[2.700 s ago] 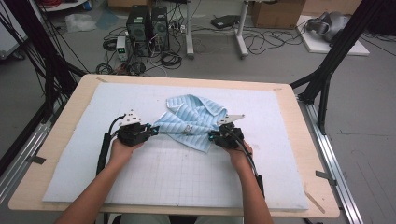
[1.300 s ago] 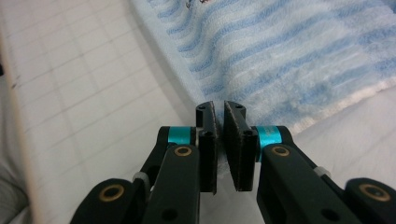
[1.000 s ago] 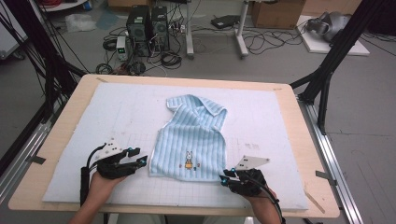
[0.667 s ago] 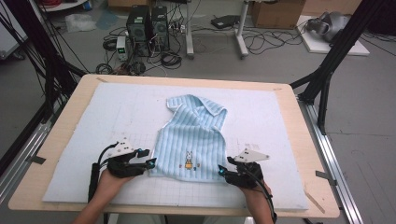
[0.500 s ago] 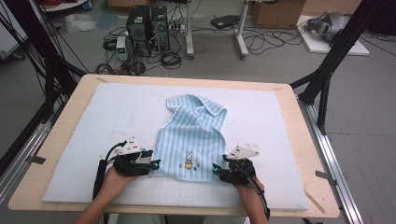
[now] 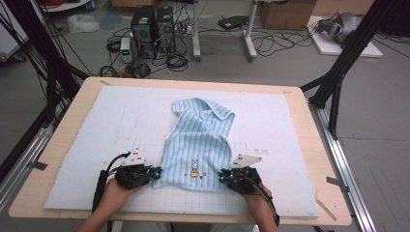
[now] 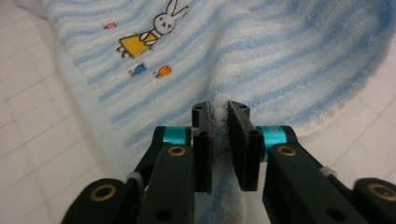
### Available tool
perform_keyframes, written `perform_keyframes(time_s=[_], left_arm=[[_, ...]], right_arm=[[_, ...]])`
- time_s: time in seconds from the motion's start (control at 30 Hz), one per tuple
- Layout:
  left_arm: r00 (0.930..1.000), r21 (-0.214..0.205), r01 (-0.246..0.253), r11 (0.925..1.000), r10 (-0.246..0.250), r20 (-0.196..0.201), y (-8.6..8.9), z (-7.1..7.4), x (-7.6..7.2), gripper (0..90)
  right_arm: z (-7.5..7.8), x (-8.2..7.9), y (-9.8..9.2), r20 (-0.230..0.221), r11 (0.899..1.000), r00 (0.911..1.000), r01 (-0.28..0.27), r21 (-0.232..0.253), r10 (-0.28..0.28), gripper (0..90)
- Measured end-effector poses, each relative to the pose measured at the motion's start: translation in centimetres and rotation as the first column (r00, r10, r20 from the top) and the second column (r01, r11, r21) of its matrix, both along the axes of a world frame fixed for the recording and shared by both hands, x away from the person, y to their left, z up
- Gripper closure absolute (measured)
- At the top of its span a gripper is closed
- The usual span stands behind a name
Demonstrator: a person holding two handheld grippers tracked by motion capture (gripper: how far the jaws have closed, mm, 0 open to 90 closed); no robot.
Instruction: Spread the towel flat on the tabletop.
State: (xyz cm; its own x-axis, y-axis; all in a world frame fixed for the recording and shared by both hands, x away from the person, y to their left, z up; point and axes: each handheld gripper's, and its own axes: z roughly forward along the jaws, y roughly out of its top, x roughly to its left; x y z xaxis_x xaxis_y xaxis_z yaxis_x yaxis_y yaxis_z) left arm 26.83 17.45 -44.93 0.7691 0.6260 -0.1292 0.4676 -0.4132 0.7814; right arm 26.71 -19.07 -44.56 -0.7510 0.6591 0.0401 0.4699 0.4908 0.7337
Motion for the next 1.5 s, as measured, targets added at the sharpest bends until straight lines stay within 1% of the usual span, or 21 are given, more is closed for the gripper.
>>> perform_keyframes(time_s=[0.13,0.2,0.3,0.4,0.43,0.47,0.5,0.6,0.63,0.7,0.83,0.87,0.9,0.97,1.03,1.1,1.17,1.23,1.37,1.4,1.5], left_arm=[[0.9994,-0.016,0.031,0.9994,-0.031,-0.016,0.4,0.0,-1.6,85.3],[0.9976,-0.020,0.063,0.9978,-0.064,-0.029,0.5,0.0,-2.5,84.9],[0.9954,-0.030,0.085,0.9959,-0.086,-0.041,0.6,0.0,-3.5,84.4],[0.9947,-0.039,0.092,0.9950,-0.094,-0.041,1.0,-0.1,-4.0,82.6],[0.9952,-0.042,0.089,0.9951,-0.091,-0.035,1.2,-0.1,-3.9,79.0],[0.9978,-0.051,0.060,0.9969,-0.062,-0.025,1.4,-0.1,-3.7,69.6],[0.9990,-0.058,0.039,0.9976,-0.040,-0.021,1.6,-0.2,-3.4,60.5],[0.9998,-0.097,-0.019,0.9951,0.019,0.003,2.3,0.0,-2.4,52.6],[0.9994,-0.111,-0.031,0.9933,0.033,0.014,2.5,0.1,-2.0,51.3],[0.9972,-0.141,-0.062,0.9881,0.067,0.032,2.8,0.2,-1.2,49.0],[0.9914,-0.167,-0.114,0.9793,0.123,0.044,3.2,0.5,0.6,46.9],[0.9896,-0.177,-0.127,0.9760,0.137,0.046,3.2,0.6,0.9,46.8],[0.9883,-0.183,-0.136,0.9736,0.146,0.044,3.2,0.7,1.3,46.8],[0.9854,-0.185,-0.152,0.9709,0.163,0.047,3.2,0.9,2.0,46.8],[0.9837,-0.190,-0.161,0.9686,0.173,0.050,3.2,1.1,2.6,46.8],[0.9818,-0.196,-0.172,0.9654,0.185,0.045,3.1,1.3,3.1,46.8],[0.9792,-0.213,-0.187,0.9591,0.199,0.038,3.1,1.4,3.7,46.8],[0.9784,-0.219,-0.190,0.9572,0.203,0.040,3.1,1.5,4.1,46.8],[0.9768,-0.222,-0.198,0.9547,0.211,0.037,2.7,1.7,5.2,46.5],[0.9766,-0.220,-0.198,0.9552,0.211,0.039,2.6,1.8,5.5,46.4],[0.9734,-0.235,-0.210,0.9491,0.226,0.041,2.3,1.9,6.4,45.4]], right_arm=[[0.1,-0.7,-0.7,-0.037,0.999,0.9984,-0.042,0.020,0.042,81.2],[0.2,-1.0,-0.9,-0.047,0.998,0.9971,-0.059,0.021,0.060,81.2],[0.3,-1.6,-1.1,-0.079,0.995,0.9921,-0.096,0.021,0.097,81.0],[0.3,-2.1,-1.7,-0.148,0.985,0.9749,-0.157,0.076,0.166,74.2],[0.3,-2.2,-1.9,-0.143,0.984,0.9752,-0.159,0.083,0.169,71.5],[0.2,-2.3,-2.0,-0.143,0.983,0.9755,-0.154,0.098,0.167,68.2],[0.2,-2.3,-2.2,-0.126,0.986,0.9808,-0.136,0.098,0.148,63.4],[0.6,-1.9,-2.2,-0.064,0.986,0.9937,-0.082,0.142,0.092,47.8],[0.8,-1.7,-2.0,-0.031,0.986,0.9973,-0.062,0.153,0.067,46.2],[1.0,-1.2,-1.3,0.016,0.989,0.9996,-0.024,0.143,0.022,39.9],[0.6,0.4,0.6,0.058,0.997,0.9981,0.017,0.080,-0.022,41.2],[0.5,0.7,1.0,0.054,0.998,0.9981,0.024,0.061,-0.028,42.1],[0.3,1.1,1.5,0.061,0.999,0.9976,0.033,0.035,-0.035,46.2],[-0.3,1.8,2.2,0.026,0.999,0.9989,0.039,-0.008,-0.039,52.4],[-0.2,1.8,2.2,0.017,1.000,0.9994,0.029,0.011,-0.029,69.3],[0.0,1.5,1.8,-0.015,1.000,0.9998,-0.009,0.006,0.010,80.5],[0.2,1.1,1.6,-0.033,0.999,0.9980,-0.054,-0.004,0.053,82.4],[0.4,0.7,1.2,-0.058,0.995,0.9929,-0.104,-0.001,0.104,82.5],[0.5,-0.2,0.2,-0.109,0.982,0.9759,-0.188,0.022,0.189,82.2],[0.5,-0.4,-0.1,-0.116,0.980,0.9729,-0.199,0.024,0.200,81.7],[0.6,-0.7,-1.1,-0.133,0.975,0.9660,-0.218,0.042,0.222,75.6]])
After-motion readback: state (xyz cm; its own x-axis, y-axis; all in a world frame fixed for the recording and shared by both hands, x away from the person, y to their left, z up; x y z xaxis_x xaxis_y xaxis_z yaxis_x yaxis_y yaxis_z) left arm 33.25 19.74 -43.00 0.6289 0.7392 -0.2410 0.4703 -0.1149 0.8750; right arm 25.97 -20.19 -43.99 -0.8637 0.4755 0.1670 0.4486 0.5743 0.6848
